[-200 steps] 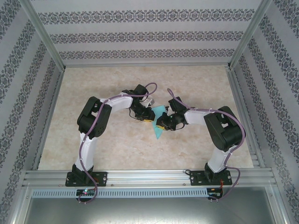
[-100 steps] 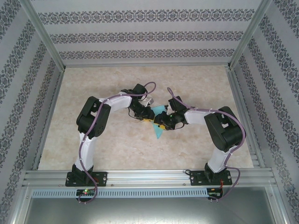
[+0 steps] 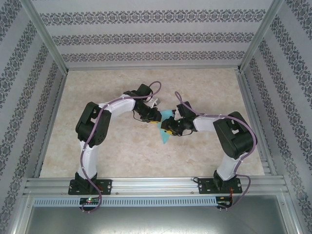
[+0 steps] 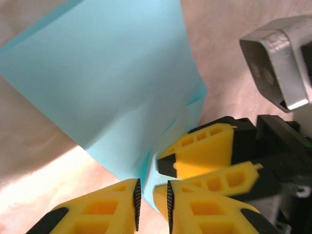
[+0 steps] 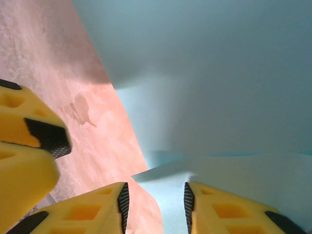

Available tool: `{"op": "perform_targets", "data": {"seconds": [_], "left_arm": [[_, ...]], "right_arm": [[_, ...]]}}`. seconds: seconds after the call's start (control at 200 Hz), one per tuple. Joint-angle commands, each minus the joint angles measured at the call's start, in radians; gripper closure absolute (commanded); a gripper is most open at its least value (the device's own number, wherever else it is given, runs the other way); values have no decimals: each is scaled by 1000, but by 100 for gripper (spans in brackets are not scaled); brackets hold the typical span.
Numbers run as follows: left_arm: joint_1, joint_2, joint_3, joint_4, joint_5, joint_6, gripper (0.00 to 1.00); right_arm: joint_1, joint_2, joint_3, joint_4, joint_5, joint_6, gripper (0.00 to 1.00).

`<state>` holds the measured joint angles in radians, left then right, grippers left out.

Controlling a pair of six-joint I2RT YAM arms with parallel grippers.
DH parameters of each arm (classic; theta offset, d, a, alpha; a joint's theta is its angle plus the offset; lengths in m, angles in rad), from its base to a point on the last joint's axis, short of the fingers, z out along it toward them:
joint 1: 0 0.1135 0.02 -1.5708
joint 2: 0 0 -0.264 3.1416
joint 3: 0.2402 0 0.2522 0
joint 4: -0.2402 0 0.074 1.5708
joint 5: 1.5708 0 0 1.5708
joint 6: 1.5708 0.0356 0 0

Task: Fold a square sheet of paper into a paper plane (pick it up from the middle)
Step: Third fold the triangle at the center of the table.

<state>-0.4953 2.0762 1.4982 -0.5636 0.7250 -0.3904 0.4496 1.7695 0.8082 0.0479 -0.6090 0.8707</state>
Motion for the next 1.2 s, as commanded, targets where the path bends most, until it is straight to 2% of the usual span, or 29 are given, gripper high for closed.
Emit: {"op": "perform_targets", "data": {"seconds": [0.0,0.23,0.6,0.714,1.194], "left_arm": [[4,-33,-11,16,34,-19,77],[-5,-22,-30,25,53,-22,82],[-40,9,-59,42,59,-24,86],[-49,16,-66,44,59,-24,86],[-65,68,-73,19,21,6,87]], "right_arm": [[6,13,-34,-12,22,11,67],[6,19,-35,-27,28,5,85],[4,28,-44,-11,19,8,97],[3,34,-46,-1,15,11,100],[-1,38,-55,20,2,14,100]]}}
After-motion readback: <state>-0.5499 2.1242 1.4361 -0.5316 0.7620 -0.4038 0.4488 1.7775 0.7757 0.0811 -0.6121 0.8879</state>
